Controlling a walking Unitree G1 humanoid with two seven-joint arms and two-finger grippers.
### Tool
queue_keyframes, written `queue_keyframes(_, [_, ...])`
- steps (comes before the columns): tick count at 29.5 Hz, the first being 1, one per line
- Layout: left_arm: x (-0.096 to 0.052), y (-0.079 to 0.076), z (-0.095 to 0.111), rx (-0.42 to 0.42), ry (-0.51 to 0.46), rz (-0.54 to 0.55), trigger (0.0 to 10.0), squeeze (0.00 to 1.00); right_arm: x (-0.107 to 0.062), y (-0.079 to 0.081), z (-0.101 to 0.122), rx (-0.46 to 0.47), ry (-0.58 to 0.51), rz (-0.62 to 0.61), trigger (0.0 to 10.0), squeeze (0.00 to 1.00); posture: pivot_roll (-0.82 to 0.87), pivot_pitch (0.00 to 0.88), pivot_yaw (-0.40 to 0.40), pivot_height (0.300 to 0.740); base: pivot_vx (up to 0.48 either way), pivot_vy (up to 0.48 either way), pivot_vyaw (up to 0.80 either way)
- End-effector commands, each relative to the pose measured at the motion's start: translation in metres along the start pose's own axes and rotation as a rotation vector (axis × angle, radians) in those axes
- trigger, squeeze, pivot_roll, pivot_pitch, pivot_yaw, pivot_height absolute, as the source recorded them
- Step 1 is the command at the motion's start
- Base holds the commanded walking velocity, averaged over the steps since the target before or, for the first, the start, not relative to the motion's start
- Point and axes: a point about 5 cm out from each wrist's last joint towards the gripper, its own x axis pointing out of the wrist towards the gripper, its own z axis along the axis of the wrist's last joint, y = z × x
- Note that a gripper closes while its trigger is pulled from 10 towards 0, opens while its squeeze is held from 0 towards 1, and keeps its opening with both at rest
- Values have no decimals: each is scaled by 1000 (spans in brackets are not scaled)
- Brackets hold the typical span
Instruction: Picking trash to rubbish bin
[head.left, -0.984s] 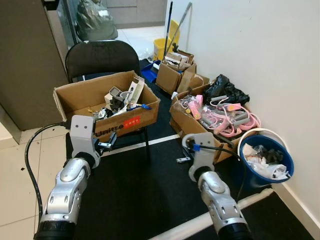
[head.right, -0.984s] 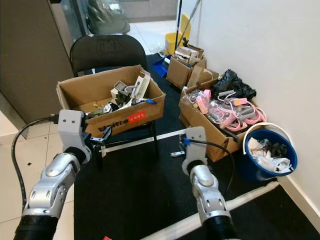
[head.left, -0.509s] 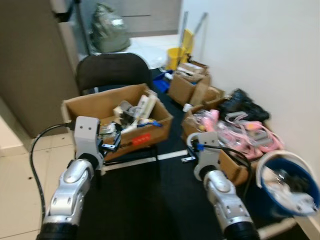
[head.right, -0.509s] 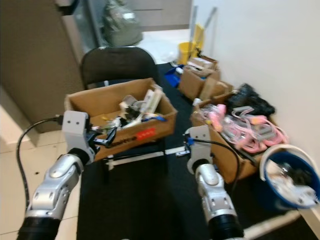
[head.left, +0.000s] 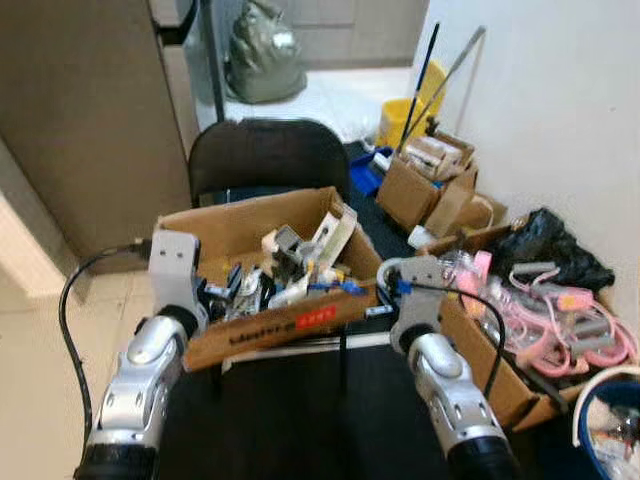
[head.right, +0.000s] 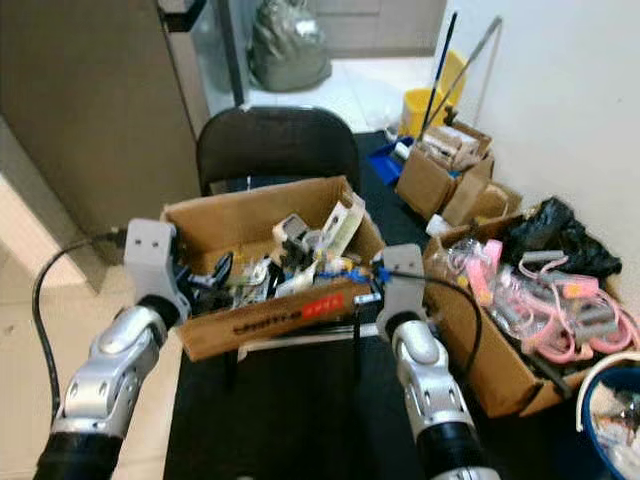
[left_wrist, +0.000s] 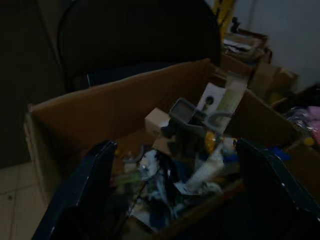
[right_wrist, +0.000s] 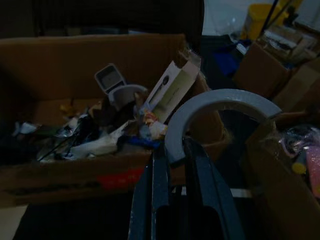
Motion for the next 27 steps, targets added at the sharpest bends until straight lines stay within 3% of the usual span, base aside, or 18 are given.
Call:
queue_keyframes(1, [-2,2,-4,6,19,9,10000,0,-1,3,-4,-1,15,13,10000,0,53,122,0,740,428,0,0])
queue_keyframes(23, [-1,2,-2,17,18,5,10000,0,2,5,-2,14,4,17,10000,0,58,121,1,740,427,0,0])
queue_keyframes(26, [-2,-1,-2,60,23,-41,10000,0,3,5,-1,9,4,26,10000,0,59,118,1,740,0,0,0])
queue_keyframes(27, [-3,-5,-1,99,32,-115,10000,0,3,6,-1,3,4,42,10000,0,61,119,0,740,0,0,0])
